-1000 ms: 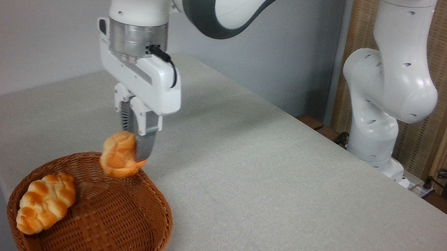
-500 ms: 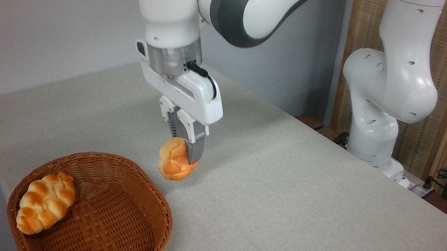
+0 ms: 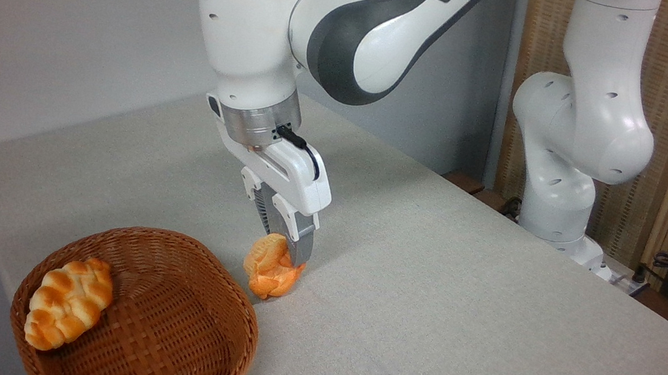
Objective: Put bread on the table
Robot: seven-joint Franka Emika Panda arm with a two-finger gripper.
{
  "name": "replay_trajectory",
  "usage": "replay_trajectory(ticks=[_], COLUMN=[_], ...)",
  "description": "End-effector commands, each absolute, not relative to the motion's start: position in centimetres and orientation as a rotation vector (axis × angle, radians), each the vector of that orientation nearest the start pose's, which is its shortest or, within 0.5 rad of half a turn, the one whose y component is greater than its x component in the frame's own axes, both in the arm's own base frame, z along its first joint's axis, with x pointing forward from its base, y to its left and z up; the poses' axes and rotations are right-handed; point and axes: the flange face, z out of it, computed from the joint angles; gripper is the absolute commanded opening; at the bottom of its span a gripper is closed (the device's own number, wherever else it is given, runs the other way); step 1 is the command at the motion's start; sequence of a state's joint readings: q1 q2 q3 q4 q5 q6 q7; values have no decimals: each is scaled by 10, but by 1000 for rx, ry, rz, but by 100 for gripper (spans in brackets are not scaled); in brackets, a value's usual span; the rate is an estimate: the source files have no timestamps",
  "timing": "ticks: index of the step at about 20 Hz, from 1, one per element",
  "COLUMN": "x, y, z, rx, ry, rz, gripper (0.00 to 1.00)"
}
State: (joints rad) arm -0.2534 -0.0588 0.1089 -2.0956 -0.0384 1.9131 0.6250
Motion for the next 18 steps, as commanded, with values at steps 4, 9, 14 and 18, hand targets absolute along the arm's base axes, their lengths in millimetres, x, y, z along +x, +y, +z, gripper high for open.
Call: replay_trajectory(ticks=[4, 9, 14, 18], x=[517, 530, 538, 543], y=[-77, -72, -68, -70], z=[501, 536, 543, 539], rx=[-2968, -2946, -2939, -2924], ry=[1211, 1192, 1183, 1188], rz=[31, -105, -152, -157], gripper=[100, 100, 100, 100])
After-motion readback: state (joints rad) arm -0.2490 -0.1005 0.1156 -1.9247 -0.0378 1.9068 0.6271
